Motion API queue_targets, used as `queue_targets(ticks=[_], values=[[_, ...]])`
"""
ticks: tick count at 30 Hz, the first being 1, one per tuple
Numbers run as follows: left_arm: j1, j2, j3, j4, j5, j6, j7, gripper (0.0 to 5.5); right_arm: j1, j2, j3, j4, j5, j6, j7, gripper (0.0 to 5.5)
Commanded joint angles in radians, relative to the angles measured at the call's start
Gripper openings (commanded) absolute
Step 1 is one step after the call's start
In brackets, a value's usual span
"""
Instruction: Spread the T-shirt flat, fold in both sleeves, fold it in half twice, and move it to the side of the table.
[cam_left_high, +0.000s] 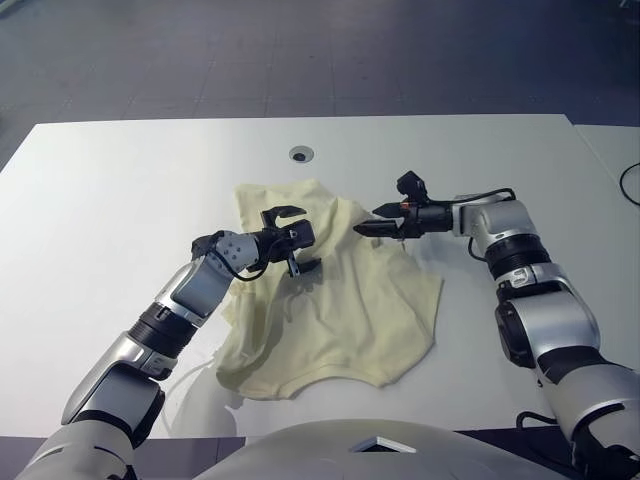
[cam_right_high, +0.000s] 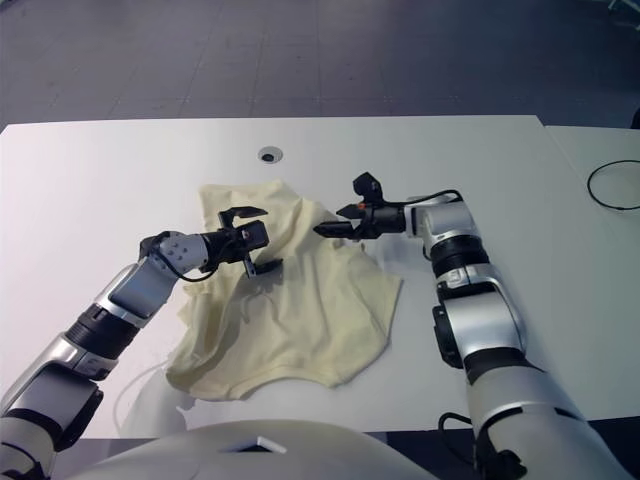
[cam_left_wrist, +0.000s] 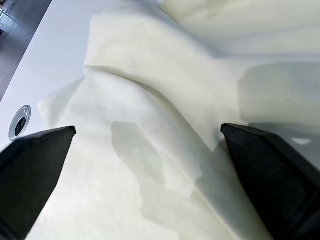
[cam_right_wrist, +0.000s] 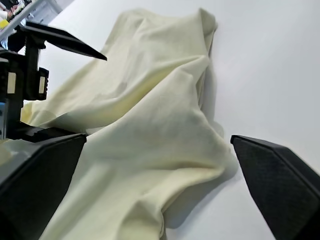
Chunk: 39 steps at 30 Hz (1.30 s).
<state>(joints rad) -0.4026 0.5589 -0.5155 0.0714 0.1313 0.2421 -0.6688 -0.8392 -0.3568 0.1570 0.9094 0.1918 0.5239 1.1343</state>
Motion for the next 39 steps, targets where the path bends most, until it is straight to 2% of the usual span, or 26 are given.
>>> queue_targets(ticks=[1,4,10,19,26,35,39], values=[[0.107,0.038,-0.065,0.096,0.072,0.104,-0.061,5.4,-0.046,0.02,-0.007,0.083,-0.038,-0.061,-0.021,5.37],[0.111,0.041,-0.072,0.089,0.075,0.103,-0.067,5.4,-0.055,0.021,-0.005,0.125,-0.057,-0.09,-0.014,5.12],[0.121,0.043,-0.075,0.084,0.078,0.103,-0.066,5.4,-0.068,0.006,-0.019,0.149,-0.061,-0.074,0.06,4.2],[0.123,0.041,-0.081,0.091,0.084,0.099,-0.064,5.4,-0.065,0.03,-0.119,0.157,-0.027,-0.069,-0.034,2.68],[0.124,0.044,-0.08,0.093,0.086,0.097,-0.063,5.4,0.022,0.049,-0.075,0.035,-0.045,-0.04,0.011,1.62],[0.111,0.039,-0.061,0.086,0.078,0.101,-0.054,5.4,0.029,0.045,-0.067,0.022,-0.068,-0.08,-0.029,0.23],[0.101,0.05,0.013,-0.005,0.026,0.167,-0.055,5.4,0.035,0.049,-0.071,0.005,-0.065,-0.088,-0.048,0.02]])
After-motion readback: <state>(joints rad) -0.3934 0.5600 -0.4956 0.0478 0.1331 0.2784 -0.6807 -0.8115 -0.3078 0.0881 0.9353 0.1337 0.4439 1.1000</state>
